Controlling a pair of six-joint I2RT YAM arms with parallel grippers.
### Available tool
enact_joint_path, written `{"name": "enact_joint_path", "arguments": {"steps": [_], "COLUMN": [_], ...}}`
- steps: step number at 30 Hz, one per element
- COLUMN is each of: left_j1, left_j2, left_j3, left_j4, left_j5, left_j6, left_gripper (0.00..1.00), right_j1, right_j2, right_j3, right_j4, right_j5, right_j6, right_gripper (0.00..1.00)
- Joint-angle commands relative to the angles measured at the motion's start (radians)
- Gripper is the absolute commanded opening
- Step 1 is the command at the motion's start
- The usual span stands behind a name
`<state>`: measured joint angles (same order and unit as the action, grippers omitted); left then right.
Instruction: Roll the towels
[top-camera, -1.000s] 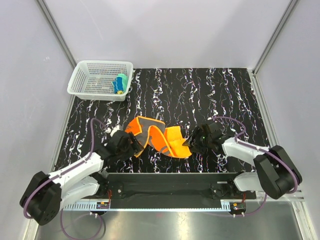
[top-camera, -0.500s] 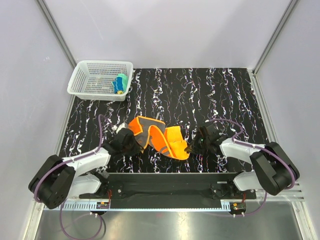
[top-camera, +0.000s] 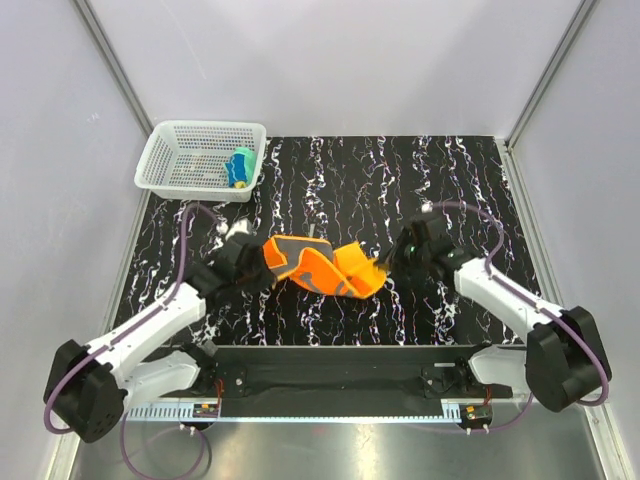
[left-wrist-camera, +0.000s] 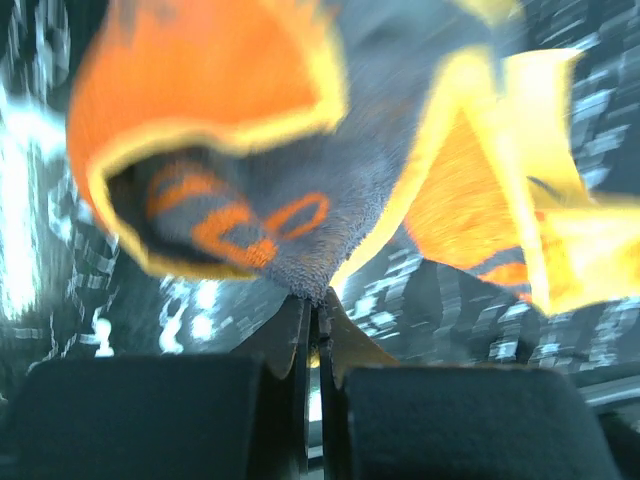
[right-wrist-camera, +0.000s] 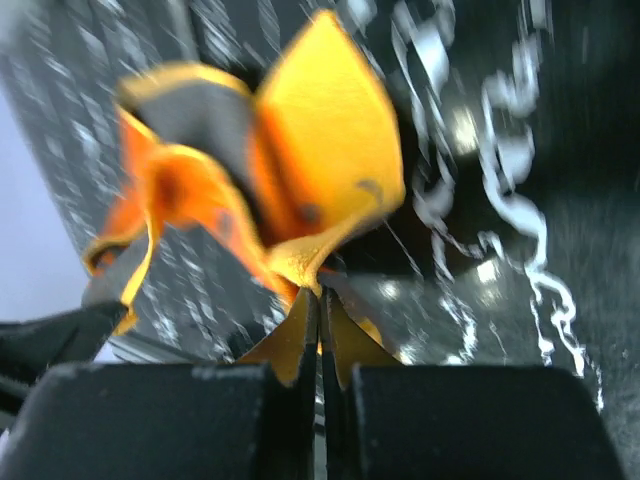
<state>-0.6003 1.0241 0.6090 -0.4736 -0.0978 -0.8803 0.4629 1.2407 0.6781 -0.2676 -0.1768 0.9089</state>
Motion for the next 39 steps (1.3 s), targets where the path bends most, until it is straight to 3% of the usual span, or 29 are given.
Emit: {"name": "enact_joint_path", "arguments": {"steps": [1,6,12,16,21,25,27,29,31,34,35,37,38,39], "left_j1": [0.019,0.083,0.143,0.148,0.148,0.146,0.148,0.149,0.149,0.148,0.149,0.149,0.149,0.149], "left_j2": [0.028,0.209,0.472,0.527,0.317,0.183,0.136,0.117,0.093,0.048,0.036,0.004,-0.007,-0.028], "left_j3": [0.208,0.438,0.851,1.028,0.778,0.414,0.312,0.201,0.151,0.072,0.057,0.052,0.046,0.044], "left_j4": [-0.095,-0.105,-0.103,-0.149,-0.008,0.030,0.043,0.023,-0.002,-0.022,-0.037,-0.083,-0.101,-0.117], "left_j5": [-0.069,-0.002,0.083,0.092,0.147,0.125,0.121,0.118,0.115,0.113,0.101,0.066,0.053,0.040], "left_j6": [0.124,0.211,0.392,0.471,0.481,0.440,0.396,0.347,0.314,0.261,0.232,0.222,0.204,0.199], "left_gripper": [0.00,0.00,0.00,0.00,0.00,0.00,0.06,0.20,0.23,0.31,0.37,0.49,0.65,0.71], "right_j1": [-0.079,-0.243,-0.418,-0.484,-0.486,-0.487,-0.486,-0.486,-0.487,-0.489,-0.489,-0.489,-0.489,-0.489], "right_j2": [-0.003,0.120,0.256,0.257,0.125,0.019,-0.019,-0.033,-0.047,-0.040,-0.031,-0.027,-0.033,-0.040], "right_j3": [0.212,0.412,0.724,0.867,0.703,0.347,0.240,0.111,0.028,-0.017,-0.018,-0.020,-0.020,-0.018], "right_j4": [-0.128,-0.202,-0.309,-0.390,-0.397,-0.320,-0.280,-0.254,-0.240,-0.239,-0.248,-0.257,-0.263,-0.268], "right_j5": [0.045,-0.050,-0.167,-0.188,-0.173,-0.159,-0.145,-0.124,-0.102,-0.082,-0.078,-0.070,-0.066,-0.056], "right_j6": [-0.126,-0.188,-0.242,-0.280,-0.306,-0.274,-0.262,-0.239,-0.214,-0.208,-0.205,-0.202,-0.203,-0.208], "right_gripper": [0.00,0.00,0.00,0.00,0.00,0.00,0.00,0.00,0.00,0.39,0.79,0.90,0.94,0.98]}}
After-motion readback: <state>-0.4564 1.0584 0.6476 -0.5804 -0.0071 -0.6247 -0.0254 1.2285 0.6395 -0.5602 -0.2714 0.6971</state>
